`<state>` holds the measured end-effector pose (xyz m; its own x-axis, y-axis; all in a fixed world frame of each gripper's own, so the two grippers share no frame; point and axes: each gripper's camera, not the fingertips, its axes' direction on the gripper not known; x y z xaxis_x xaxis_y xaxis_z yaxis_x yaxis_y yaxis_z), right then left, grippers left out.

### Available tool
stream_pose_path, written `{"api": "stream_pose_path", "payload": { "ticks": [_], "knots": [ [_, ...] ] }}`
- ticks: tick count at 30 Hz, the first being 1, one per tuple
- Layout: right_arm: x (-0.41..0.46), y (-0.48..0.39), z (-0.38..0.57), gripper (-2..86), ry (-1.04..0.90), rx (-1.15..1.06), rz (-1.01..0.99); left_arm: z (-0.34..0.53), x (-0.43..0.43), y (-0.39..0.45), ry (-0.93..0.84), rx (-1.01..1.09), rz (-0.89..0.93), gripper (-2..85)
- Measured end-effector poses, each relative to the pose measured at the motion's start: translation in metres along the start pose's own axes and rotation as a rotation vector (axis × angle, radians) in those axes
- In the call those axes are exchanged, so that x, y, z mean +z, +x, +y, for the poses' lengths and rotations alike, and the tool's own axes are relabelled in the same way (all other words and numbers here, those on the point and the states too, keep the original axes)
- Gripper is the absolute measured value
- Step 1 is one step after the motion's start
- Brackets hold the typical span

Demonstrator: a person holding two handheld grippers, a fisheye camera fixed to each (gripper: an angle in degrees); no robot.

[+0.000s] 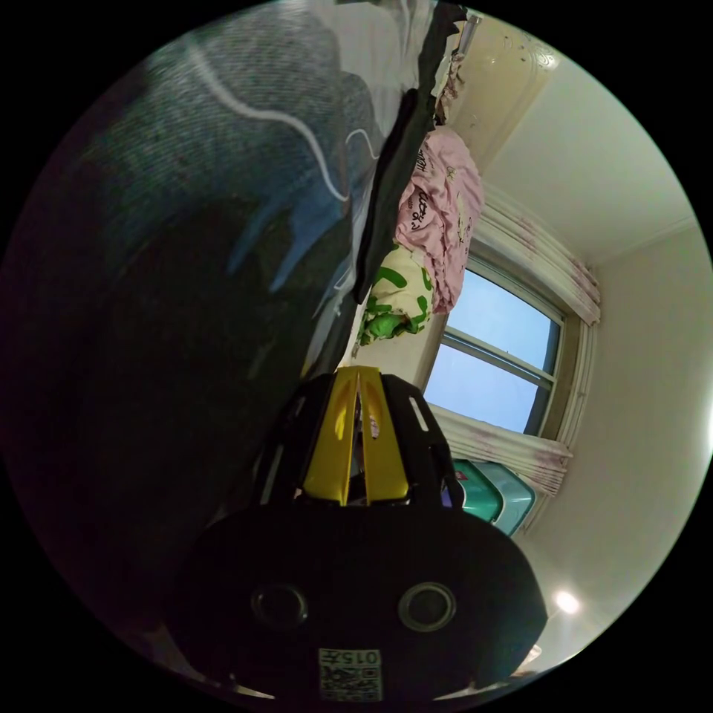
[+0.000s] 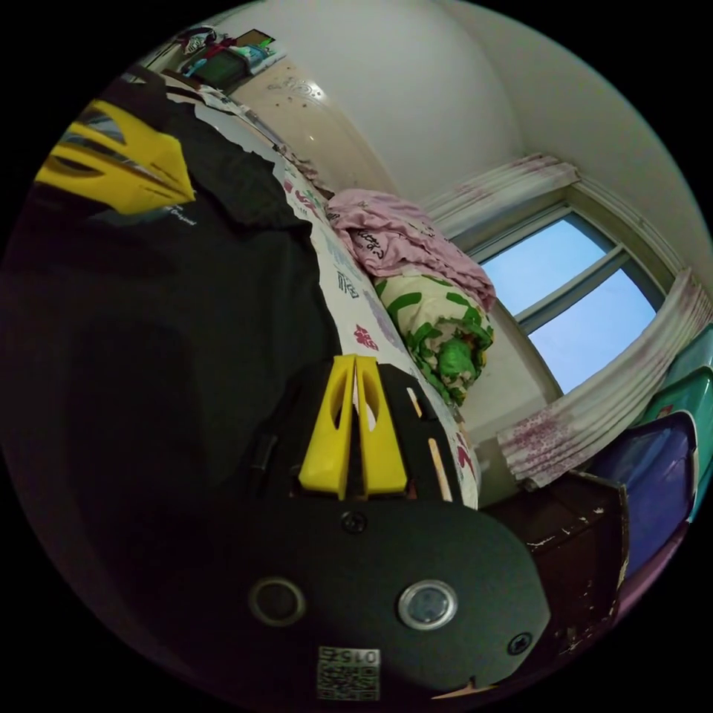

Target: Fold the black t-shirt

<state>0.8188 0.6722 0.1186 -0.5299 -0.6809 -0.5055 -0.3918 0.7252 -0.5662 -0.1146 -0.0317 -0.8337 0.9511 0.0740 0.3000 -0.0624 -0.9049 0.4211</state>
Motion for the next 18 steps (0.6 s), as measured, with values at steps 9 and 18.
{"api": "stream_pose_path", "payload": {
  "ticks": [9, 18],
  "knots": [
    [-0.015, 0.014, -0.016, -1.0, -0.012, 0.009, -0.019, 0.001, -0.026, -0.002, 0.000, 0.003, -0.001, -0.9],
    [-0.035, 0.041, -0.034, -1.0, 0.001, 0.043, -0.022, 0.007, -0.052, -0.003, -0.001, 0.006, 0.000, -0.9]
  ]
}}
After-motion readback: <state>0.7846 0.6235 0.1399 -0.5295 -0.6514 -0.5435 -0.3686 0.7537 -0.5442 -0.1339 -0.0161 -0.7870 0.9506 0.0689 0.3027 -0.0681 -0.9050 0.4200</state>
